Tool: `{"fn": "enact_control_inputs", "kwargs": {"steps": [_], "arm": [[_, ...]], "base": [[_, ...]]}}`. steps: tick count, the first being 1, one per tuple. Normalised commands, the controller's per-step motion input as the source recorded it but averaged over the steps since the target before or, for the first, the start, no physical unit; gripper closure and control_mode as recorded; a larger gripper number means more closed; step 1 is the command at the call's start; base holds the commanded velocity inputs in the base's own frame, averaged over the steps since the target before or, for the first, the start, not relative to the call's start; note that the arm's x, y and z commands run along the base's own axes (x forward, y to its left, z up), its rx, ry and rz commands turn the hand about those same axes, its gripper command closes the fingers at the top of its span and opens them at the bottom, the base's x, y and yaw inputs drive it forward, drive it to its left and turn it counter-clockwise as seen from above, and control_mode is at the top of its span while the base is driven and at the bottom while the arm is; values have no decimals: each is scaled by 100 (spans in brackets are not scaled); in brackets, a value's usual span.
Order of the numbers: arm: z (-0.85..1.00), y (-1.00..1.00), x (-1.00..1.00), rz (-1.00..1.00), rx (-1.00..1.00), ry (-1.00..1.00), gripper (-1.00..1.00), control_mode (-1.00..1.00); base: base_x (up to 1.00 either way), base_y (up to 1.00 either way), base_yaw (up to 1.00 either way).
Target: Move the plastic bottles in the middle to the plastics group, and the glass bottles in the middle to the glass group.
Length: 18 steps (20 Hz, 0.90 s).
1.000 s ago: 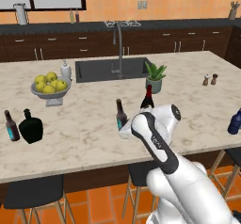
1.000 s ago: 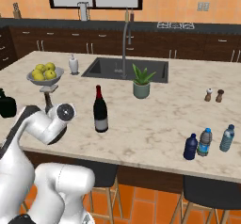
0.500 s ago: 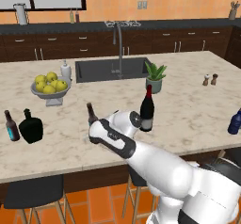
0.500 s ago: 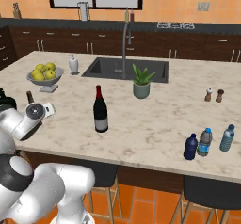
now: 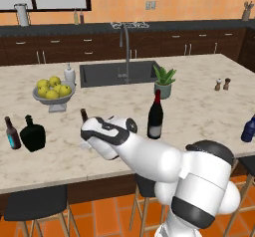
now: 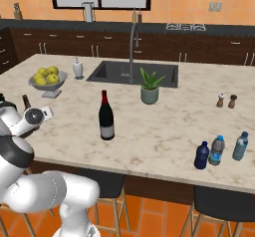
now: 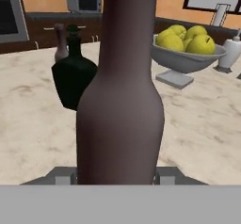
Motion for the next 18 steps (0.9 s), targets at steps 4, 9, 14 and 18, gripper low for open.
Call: {"fn": "enact_control_inputs", "kwargs": {"steps": [4, 9, 14, 18], "arm": [[0, 33, 14, 11, 0, 0, 100, -100], [0, 36, 37, 10, 1, 0, 100, -100], [0, 45, 11, 13, 5, 0, 100, -100], [0, 40, 0, 17, 8, 0, 100, -100]], "base": [[0, 0, 0], [0, 0, 0], [0, 0, 0], [0, 0, 0]]}}
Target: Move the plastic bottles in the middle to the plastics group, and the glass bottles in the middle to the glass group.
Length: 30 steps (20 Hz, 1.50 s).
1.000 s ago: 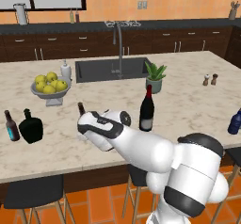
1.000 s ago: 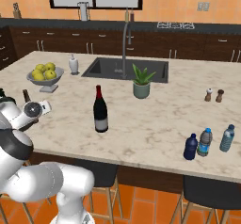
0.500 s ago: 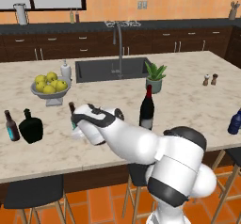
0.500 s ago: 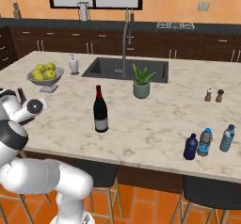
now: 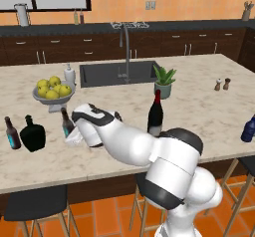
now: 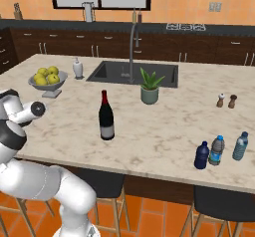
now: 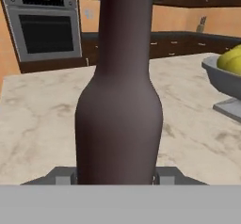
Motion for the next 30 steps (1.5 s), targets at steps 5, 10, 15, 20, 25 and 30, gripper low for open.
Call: {"fn": "enact_control_inputs", "kwargs": {"steps": [5, 10, 15, 20, 25, 30], "arm": [[-2, 4, 0, 14, 9, 0, 100, -100], [-3, 6, 7, 11, 14, 1, 100, -100], [-18, 24, 19, 10, 1, 9, 100, -100], [-16, 23, 21, 5, 0, 5, 100, -100], [-19, 6, 0, 0, -2, 0, 100, -100], [-5, 8, 0, 1, -1, -5, 100, -100]], "base": [[0, 0, 0], [0, 0, 0], [0, 0, 0], [0, 0, 0], [0, 0, 0], [0, 0, 0]]}}
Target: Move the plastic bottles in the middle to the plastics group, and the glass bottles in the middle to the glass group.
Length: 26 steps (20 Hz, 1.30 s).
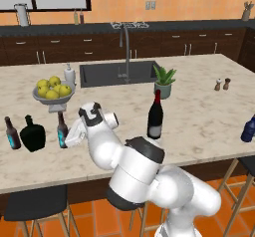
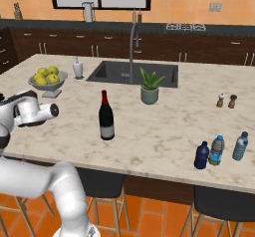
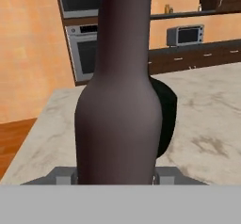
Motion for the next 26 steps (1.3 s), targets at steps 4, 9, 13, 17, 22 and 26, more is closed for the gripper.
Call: {"fn": "enact_control_inputs", "kwargs": {"steps": [4, 9, 13, 17, 22, 26], "arm": [[-12, 16, 0, 3, 0, -9, 100, -100], [-7, 18, 7, 5, 0, -3, 100, -100], [-20, 4, 2, 2, 0, 0, 100, -100], [-55, 0, 2, 1, 0, 0, 100, -100], [-31, 7, 2, 1, 0, 0, 100, -100], [0, 24, 34, 1, 0, -1, 100, -100]], "base": [[0, 0, 0], [0, 0, 0], [0, 0, 0], [0, 0, 0], [0, 0, 0], [0, 0, 0]]}}
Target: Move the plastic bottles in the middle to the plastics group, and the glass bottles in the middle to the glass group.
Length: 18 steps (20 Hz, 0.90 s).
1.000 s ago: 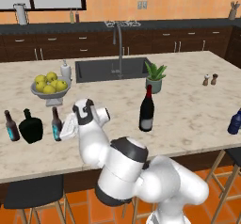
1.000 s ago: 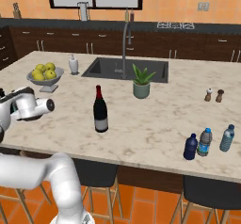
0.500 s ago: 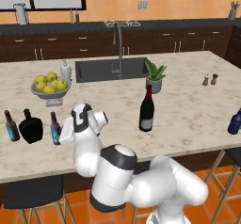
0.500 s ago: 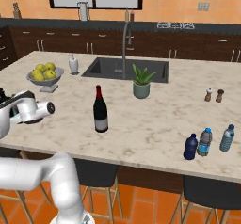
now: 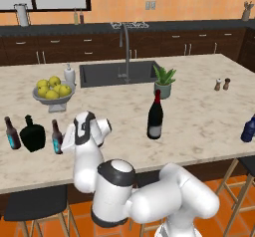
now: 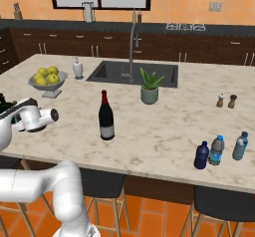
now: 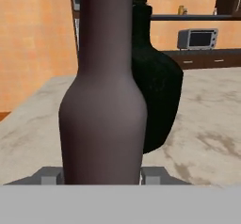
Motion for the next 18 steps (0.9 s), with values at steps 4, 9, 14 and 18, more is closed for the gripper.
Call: {"fn": "enact_control_inputs", "kwargs": {"steps": [4, 9, 14, 18], "arm": [[-5, 34, 27, 0, 0, 0, 100, -100], [-40, 5, 1, 0, 0, -9, 100, -100], [-15, 0, 0, 0, 0, -8, 100, -100], [0, 0, 0, 0, 0, 0, -100, -100]], "base": [[0, 0, 0], [0, 0, 0], [0, 0, 0], [0, 0, 0]]}}
